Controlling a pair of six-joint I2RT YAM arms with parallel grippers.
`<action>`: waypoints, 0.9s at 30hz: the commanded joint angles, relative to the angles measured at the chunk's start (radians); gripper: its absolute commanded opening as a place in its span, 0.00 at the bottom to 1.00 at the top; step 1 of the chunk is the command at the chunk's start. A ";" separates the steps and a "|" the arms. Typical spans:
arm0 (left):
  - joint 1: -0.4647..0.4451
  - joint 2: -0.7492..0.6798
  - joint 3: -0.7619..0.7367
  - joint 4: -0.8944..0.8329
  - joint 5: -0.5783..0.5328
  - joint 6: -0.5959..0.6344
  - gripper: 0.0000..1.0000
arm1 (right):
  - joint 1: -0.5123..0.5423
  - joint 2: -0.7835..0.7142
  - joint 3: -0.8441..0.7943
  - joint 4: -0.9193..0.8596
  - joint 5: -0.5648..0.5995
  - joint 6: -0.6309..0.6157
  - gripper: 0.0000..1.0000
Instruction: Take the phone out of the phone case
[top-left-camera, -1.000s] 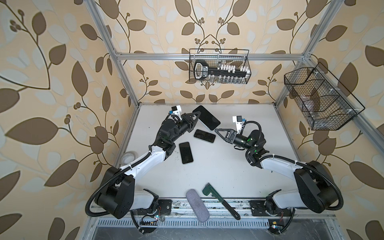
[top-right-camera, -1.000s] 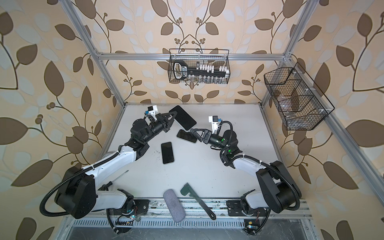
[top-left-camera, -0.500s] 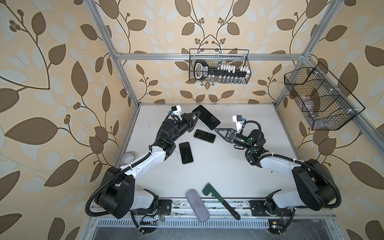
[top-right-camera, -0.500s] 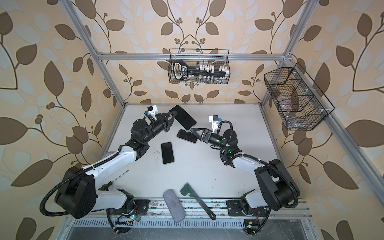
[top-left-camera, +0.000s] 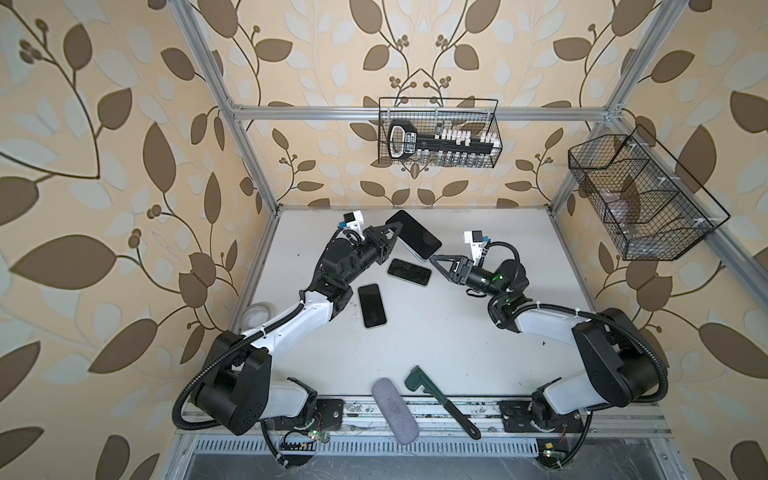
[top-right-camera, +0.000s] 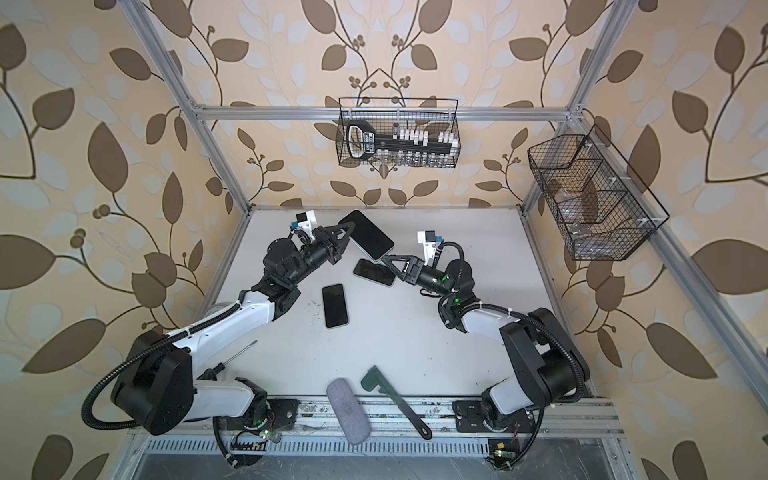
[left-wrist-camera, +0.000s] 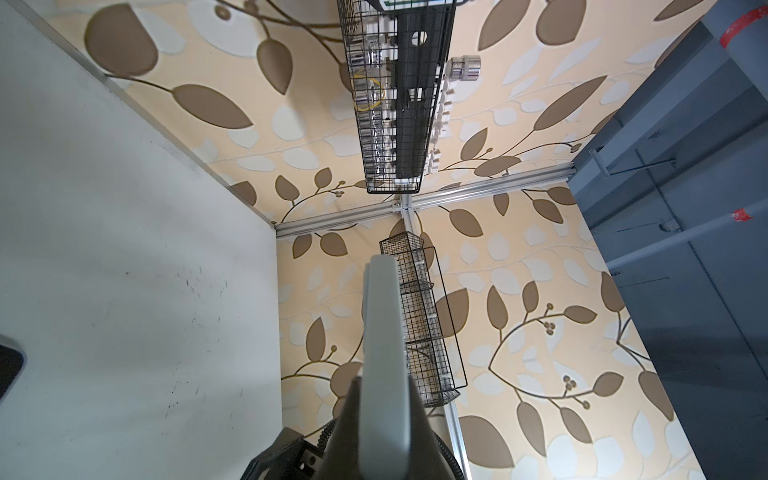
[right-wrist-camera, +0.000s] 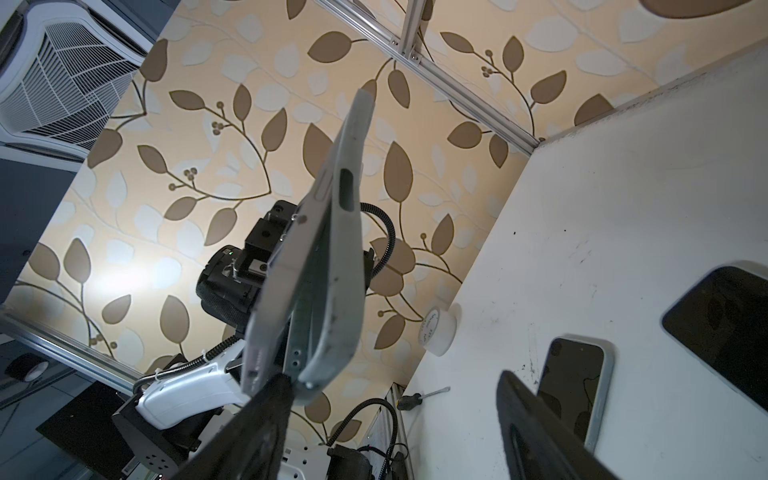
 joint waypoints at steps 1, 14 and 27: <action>-0.036 -0.006 0.028 0.130 0.081 -0.016 0.00 | -0.032 0.018 0.048 0.089 0.016 0.076 0.76; -0.037 0.027 0.038 0.128 0.084 0.000 0.00 | -0.040 0.017 0.087 0.121 -0.010 0.125 0.66; -0.031 0.145 0.096 0.167 0.062 0.002 0.00 | -0.042 -0.002 0.051 0.131 -0.046 0.157 0.45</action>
